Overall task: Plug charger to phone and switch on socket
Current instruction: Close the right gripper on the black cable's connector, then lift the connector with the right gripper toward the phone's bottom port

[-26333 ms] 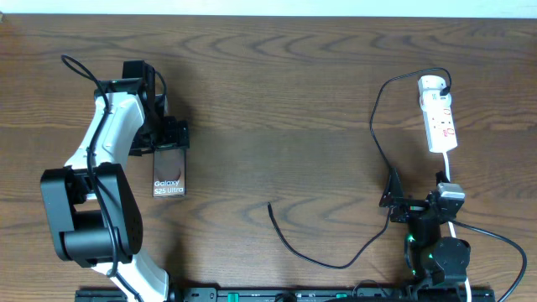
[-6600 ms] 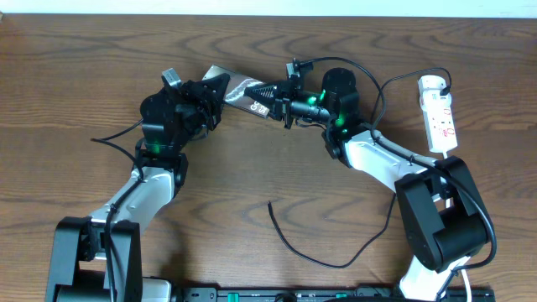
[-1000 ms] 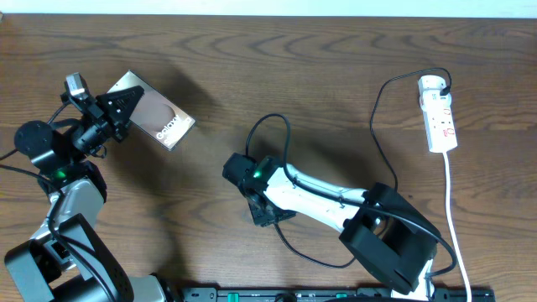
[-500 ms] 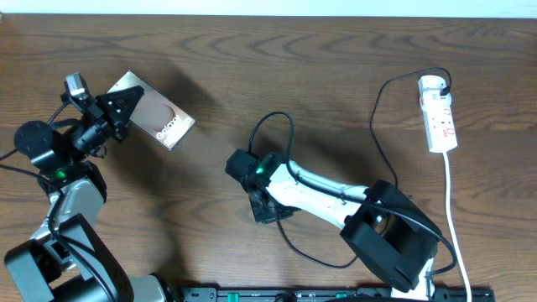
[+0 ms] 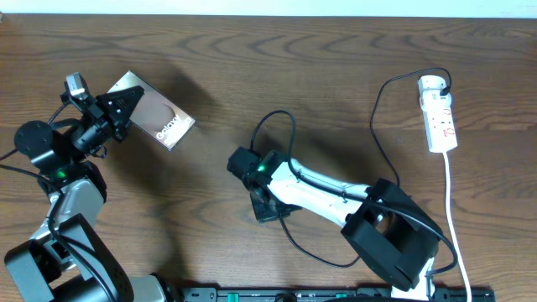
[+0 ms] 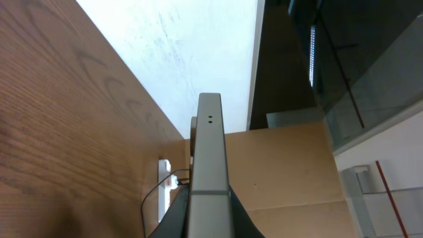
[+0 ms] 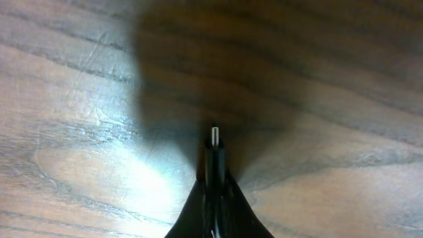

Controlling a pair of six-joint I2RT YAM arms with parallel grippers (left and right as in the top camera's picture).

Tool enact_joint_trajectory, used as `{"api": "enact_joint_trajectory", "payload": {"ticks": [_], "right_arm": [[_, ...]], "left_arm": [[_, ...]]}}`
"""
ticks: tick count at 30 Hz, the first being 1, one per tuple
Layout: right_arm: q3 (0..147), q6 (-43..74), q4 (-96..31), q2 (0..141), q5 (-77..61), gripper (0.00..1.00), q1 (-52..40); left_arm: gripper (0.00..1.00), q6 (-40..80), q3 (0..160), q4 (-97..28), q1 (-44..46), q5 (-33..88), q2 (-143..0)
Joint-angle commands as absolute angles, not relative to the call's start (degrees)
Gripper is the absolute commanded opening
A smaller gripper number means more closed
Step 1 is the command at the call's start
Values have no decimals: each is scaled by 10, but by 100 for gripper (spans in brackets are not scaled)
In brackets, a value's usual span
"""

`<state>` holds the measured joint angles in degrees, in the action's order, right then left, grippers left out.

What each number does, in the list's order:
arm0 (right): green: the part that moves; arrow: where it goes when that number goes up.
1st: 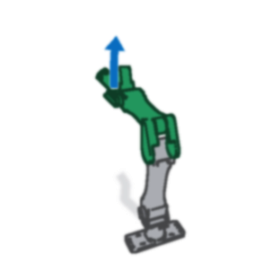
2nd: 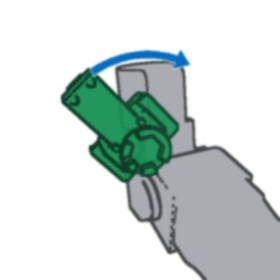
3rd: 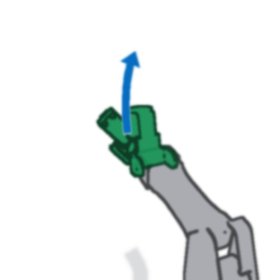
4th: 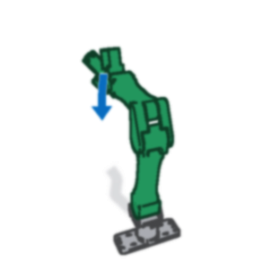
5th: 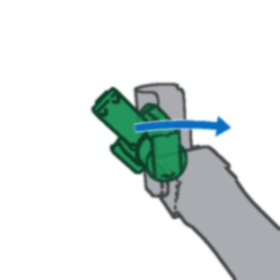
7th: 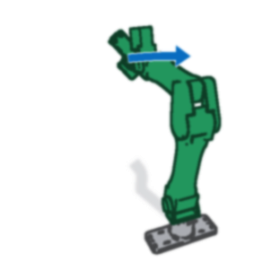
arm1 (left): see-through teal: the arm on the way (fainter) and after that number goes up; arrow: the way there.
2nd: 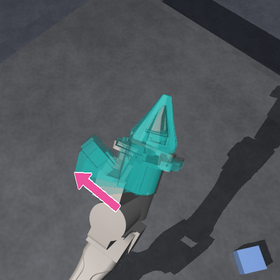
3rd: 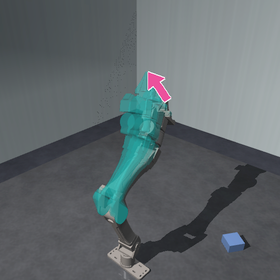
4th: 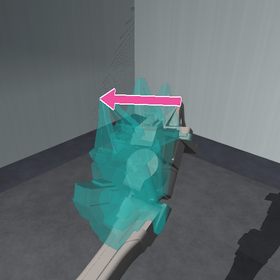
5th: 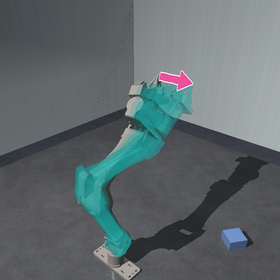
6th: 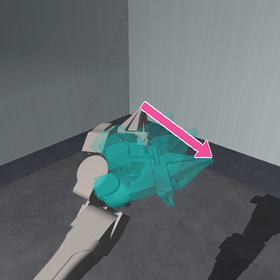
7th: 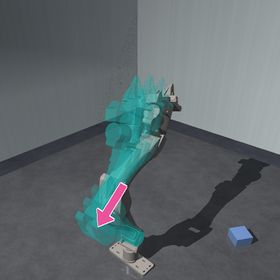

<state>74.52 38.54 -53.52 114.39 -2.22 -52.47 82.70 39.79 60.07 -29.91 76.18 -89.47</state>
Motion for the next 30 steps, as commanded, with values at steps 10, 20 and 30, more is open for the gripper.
{"api": "enact_joint_trajectory", "payload": {"ticks": [10, 20, 30], "right_arm": [[776, 8, -538, 1147, -449, 1, -363], [775, -439, -656, 1147, -786, 1, -300], [776, -256, -490, 1147, -895, 1, -308]], "left_arm": [[7, 820, 407, 608, -302, 770, -887], [7, 820, 407, 641, -292, 798, -887], [7, 831, 407, 719, -230, 781, -887]]}}
